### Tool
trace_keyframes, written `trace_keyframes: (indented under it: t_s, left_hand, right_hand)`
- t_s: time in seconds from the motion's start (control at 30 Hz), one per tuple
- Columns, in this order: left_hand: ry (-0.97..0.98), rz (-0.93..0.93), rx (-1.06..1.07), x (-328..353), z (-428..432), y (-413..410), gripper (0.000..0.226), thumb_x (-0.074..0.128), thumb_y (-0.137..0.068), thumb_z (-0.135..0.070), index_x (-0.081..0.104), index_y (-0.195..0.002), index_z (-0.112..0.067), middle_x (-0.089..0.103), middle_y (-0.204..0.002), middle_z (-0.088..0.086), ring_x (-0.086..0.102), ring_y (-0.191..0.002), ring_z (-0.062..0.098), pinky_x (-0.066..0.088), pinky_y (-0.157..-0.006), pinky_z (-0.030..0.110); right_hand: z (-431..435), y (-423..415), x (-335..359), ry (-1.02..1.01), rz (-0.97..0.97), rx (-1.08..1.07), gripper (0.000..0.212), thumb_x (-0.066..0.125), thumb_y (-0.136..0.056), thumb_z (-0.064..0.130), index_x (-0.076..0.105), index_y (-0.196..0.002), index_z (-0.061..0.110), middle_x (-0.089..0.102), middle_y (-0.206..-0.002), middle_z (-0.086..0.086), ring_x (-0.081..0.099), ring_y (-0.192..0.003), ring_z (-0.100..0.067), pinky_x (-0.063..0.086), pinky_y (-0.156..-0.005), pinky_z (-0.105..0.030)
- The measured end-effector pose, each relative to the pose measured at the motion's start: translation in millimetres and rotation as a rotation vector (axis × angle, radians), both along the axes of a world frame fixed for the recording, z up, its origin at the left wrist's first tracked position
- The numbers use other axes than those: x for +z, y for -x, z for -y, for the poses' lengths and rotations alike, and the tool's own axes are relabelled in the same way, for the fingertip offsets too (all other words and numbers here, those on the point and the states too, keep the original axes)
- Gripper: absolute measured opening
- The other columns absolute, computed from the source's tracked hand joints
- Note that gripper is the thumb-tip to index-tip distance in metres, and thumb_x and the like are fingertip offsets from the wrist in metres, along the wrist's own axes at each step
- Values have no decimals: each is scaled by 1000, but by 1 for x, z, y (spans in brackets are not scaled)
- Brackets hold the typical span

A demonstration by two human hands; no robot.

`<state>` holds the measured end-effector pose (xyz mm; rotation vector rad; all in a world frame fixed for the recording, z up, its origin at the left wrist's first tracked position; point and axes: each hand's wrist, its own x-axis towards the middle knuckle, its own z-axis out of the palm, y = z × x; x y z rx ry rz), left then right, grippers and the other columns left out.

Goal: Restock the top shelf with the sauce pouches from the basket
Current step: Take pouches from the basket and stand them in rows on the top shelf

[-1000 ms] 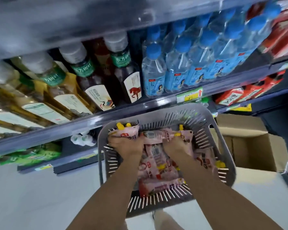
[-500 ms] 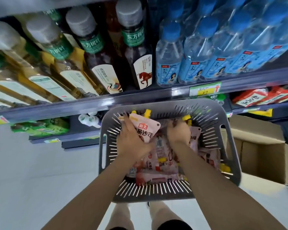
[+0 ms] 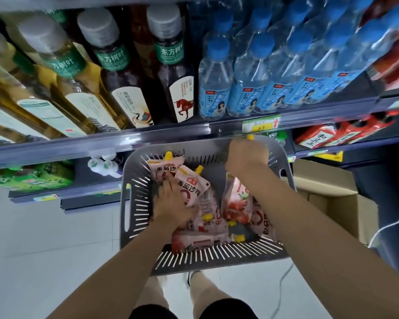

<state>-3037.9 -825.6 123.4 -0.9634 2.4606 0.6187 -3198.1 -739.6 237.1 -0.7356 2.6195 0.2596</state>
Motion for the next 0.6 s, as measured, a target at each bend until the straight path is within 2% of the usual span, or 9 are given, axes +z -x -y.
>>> trace_keyframes:
  t_s: [0.1,0.2,0.23,0.27,0.33,0.4,0.43,0.5,0.6]
  left_hand:
    - [9,0,-14,-3,2,-2,131,68,-67,-68,-11,-149,-4,13,-153,14,22,-139,32,28,-111,49]
    - [31,17,-29,-5,2,-2,136,68,-64,-72,-12,-149,-3,16,-151,14,23,-138,32,27,-111,47]
    - [43,22,-32,-6,2,-2,136,68,-64,-72,-12,-149,-3,17,-151,14,23,-137,32,26,-111,47]
    - [54,28,-38,-7,3,-2,136,68,-64,-72,-11,-149,-3,17,-150,14,23,-137,32,25,-111,46]
    - [78,43,-55,-7,3,-3,134,68,-63,-72,-9,-149,-4,17,-150,14,22,-137,32,22,-112,46]
    - [90,72,-75,-5,5,-2,132,70,-63,-69,-6,-150,-5,14,-151,13,20,-137,32,20,-113,45]
    - [90,98,-99,-4,6,0,129,70,-64,-67,-5,-150,-6,13,-152,12,19,-138,32,20,-113,45]
    - [83,159,-168,-3,9,3,118,70,-68,-62,4,-150,-9,11,-154,11,18,-139,32,22,-112,47]
    - [14,197,-156,-3,16,9,112,72,-65,-57,11,-148,-14,11,-154,10,18,-139,33,20,-112,50]
  right_hand:
    - [-5,-14,-23,-140,92,58,16,58,-87,9,61,-102,9,64,-96,-6,64,-92,-26,44,-64,-29]
    - [-12,-32,-65,-125,200,92,24,51,-94,20,59,-116,11,63,-113,-6,61,-103,-26,39,-56,-26]
    - [-16,-37,-81,-100,263,81,31,45,-97,31,58,-120,13,61,-118,-7,58,-109,-27,43,-62,-27]
    - [-19,-42,-94,-88,337,50,44,39,-98,45,55,-126,15,57,-126,-10,53,-118,-30,48,-76,-32]
    - [-31,-47,-111,-70,423,-107,79,43,-87,66,32,-146,16,30,-151,-14,32,-137,-34,40,-103,-47]
    - [-43,-50,-119,-29,462,-289,113,65,-73,66,0,-152,19,3,-158,-10,12,-143,-37,31,-107,-54]
    - [-48,-53,-121,-21,474,-338,123,73,-67,62,-8,-151,22,0,-157,-10,7,-143,-38,30,-108,-54]
    - [-53,-60,-123,-1,477,-395,125,78,-66,54,-10,-151,24,5,-153,-13,6,-141,-37,30,-111,-48]
    - [-47,-71,-123,27,464,-484,108,72,-75,44,-1,-151,20,7,-151,-12,14,-138,-36,38,-104,-45]
